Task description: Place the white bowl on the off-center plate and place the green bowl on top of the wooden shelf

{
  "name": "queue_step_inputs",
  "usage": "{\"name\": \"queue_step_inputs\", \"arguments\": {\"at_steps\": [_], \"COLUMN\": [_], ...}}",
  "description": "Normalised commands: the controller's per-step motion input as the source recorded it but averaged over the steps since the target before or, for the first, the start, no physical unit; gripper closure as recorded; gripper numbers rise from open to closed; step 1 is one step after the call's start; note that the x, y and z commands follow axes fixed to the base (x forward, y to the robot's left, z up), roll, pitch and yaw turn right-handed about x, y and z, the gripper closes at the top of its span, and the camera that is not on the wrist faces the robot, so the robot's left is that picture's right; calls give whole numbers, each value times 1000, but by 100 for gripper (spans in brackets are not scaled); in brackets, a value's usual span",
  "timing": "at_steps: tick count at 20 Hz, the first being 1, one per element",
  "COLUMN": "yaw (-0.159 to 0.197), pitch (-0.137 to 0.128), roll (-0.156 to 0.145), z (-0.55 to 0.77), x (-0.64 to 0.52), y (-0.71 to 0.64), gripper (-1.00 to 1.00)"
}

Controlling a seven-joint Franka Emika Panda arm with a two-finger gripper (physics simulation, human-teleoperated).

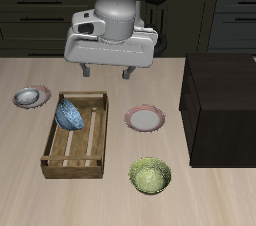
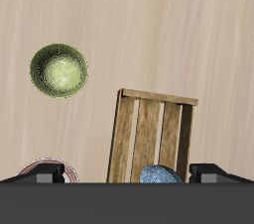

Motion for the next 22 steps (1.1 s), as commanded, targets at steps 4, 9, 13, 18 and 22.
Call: {"name": "queue_step_inputs", "arguments": {"at_steps": [4, 9, 13, 18, 22], "yaw": [-6, -18, 0, 1, 32], "pitch": [8, 0, 6, 8, -7], "roll": [14, 16, -8, 0, -10], "z": [38, 48, 1, -20, -17], "x": [265, 192, 280, 187, 197], "y": [313, 168, 176, 194, 178], "gripper": [-100, -100, -100, -100, -100]}}
